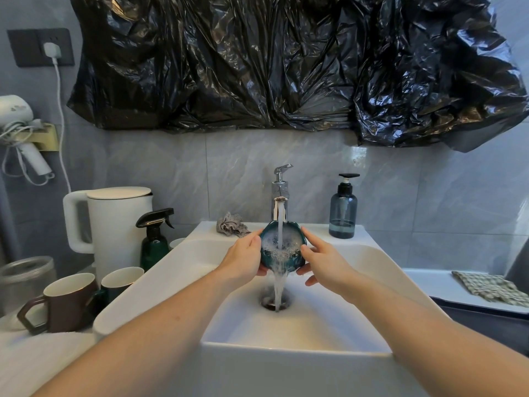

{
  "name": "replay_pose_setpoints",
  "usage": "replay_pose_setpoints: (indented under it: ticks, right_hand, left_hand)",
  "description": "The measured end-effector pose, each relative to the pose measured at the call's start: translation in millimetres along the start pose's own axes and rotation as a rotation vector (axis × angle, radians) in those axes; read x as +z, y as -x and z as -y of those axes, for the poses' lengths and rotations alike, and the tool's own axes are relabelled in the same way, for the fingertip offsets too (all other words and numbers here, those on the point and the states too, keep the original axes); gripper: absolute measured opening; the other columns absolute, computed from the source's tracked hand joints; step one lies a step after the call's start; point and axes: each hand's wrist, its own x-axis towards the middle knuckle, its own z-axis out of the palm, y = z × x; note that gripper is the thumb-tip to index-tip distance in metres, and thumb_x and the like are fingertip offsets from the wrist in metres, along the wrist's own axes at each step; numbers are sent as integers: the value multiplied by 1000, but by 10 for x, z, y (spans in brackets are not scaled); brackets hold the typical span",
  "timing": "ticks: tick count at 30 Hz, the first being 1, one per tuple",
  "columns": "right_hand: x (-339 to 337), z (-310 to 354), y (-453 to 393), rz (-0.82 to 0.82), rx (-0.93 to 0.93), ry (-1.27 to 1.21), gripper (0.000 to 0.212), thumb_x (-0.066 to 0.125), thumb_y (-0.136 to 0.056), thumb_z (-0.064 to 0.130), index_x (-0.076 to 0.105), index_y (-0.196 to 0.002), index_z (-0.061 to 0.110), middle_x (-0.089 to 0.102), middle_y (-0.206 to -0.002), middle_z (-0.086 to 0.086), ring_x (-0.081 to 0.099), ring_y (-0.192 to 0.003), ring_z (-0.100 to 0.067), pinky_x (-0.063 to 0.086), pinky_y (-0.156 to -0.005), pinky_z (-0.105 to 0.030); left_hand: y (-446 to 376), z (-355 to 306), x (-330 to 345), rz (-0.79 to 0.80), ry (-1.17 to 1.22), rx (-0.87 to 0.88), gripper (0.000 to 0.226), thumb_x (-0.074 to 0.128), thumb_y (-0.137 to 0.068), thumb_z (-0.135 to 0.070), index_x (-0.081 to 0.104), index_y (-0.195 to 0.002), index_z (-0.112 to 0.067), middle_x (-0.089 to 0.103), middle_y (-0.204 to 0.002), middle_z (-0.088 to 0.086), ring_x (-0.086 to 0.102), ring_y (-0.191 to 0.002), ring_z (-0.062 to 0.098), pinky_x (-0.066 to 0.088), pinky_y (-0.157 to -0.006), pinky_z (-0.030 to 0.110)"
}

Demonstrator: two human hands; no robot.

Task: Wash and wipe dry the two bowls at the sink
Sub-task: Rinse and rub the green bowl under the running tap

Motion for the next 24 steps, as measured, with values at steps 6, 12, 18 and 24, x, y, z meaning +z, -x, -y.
replay_pose_setpoints:
  ticks: [6, 12, 18, 24]
  right_hand:
    - [-1, -11, -7, -9, -15, -27, 52, 36, -110, 18, 32, -155, 43, 68, -104, 2, 63, -88, -22, 59, -76, -40]
    - [-9, -11, -11, -9, -14, -48, 51, 39, -109, 17, 35, -155, 39, 68, -113, 1, 68, -103, -36, 60, -83, -43]
    - [-5, -40, -33, -11, 3, -50, 51, 44, -108, 16, 38, -154, 36, 69, -114, -3, 69, -91, -29, 60, -76, -38]
    - [9, -62, -49, -3, 12, -46, 45, 48, -107, 19, 41, -149, 34, 71, -111, -9, 68, -81, -25, 61, -77, -44]
  left_hand:
    - [-6, -3, -2, 1, -9, 2, 46, 24, -115, -27, 57, -145, -36, 71, -121, 10, 76, -97, 33, 66, -79, 37]
    - [-6, 1, -11, -4, -11, 5, 47, 28, -114, -27, 57, -149, -37, 72, -125, 5, 77, -96, 33, 67, -85, 45]
    - [19, -7, -21, -3, -30, 20, 45, 31, -114, -26, 55, -150, -36, 71, -128, 4, 76, -98, 31, 66, -86, 43]
    - [65, -38, -28, -12, -59, 51, 44, 32, -114, -22, 60, -144, -35, 72, -121, 7, 75, -99, 36, 66, -81, 41]
